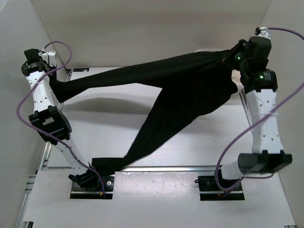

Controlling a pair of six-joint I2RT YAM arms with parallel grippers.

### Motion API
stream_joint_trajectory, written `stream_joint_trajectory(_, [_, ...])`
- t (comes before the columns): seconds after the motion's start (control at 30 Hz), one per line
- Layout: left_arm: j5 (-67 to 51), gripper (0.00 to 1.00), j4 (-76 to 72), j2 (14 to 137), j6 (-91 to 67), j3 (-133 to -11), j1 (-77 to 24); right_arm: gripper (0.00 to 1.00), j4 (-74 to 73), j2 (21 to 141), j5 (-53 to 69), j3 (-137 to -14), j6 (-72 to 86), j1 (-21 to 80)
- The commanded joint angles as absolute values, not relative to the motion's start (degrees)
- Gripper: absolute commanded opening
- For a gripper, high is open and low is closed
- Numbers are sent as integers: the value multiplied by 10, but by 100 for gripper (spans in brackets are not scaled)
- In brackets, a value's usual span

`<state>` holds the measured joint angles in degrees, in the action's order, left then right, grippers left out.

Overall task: Fold and stack the trousers
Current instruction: Flatten the trousers out

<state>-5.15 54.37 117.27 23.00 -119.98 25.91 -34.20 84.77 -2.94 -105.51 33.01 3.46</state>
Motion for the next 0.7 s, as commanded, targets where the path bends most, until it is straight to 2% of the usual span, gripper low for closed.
stream_joint_trajectory(0.0, [-48,14,583,1128,245,-1184,256,0,-409,797,-56,-1019,303,14])
stream_joint_trajectory(0.2, [-23,14,583,1100,265,-1061,256,0,-423,720,-62,-834,308,2])
stream_joint_trajectory(0.3, [-18,14,583,1107,270,-1056,256,0,-423,720,-41,-787,308,2])
stream_joint_trajectory(0.43, [-11,14,588,1118,270,-1086,256,0,-433,730,-35,-787,308,2])
stream_joint_trajectory(0.67, [15,14,588,1106,280,-1091,256,0,-466,686,-137,-791,302,2])
